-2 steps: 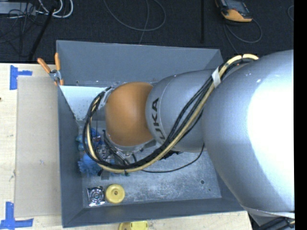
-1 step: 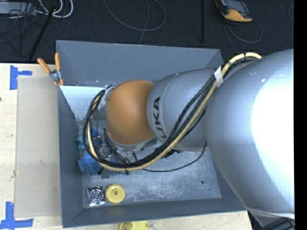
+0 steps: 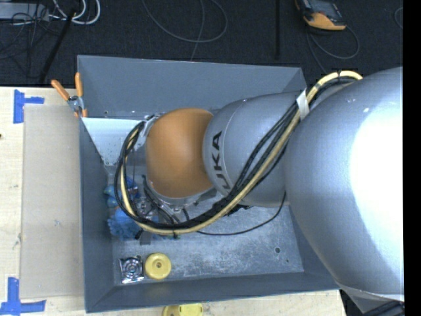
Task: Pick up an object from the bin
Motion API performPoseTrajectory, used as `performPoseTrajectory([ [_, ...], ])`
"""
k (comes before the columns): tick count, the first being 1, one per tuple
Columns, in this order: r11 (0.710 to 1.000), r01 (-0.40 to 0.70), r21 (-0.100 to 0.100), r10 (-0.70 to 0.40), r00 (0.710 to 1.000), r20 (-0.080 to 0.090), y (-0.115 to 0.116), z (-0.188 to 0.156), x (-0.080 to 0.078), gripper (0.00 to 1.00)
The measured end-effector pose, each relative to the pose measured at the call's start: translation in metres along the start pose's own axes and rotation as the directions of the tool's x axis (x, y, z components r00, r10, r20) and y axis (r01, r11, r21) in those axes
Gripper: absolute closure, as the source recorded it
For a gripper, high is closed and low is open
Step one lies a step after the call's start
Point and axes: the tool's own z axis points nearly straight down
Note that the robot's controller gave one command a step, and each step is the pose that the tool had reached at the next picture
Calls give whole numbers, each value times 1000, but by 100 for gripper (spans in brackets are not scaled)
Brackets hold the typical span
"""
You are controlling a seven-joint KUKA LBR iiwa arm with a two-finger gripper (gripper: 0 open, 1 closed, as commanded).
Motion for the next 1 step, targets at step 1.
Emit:
performPoseTrajectory([
  [1, 1000, 0, 0, 0, 1000, -1, 0, -5, 0, 100],
])
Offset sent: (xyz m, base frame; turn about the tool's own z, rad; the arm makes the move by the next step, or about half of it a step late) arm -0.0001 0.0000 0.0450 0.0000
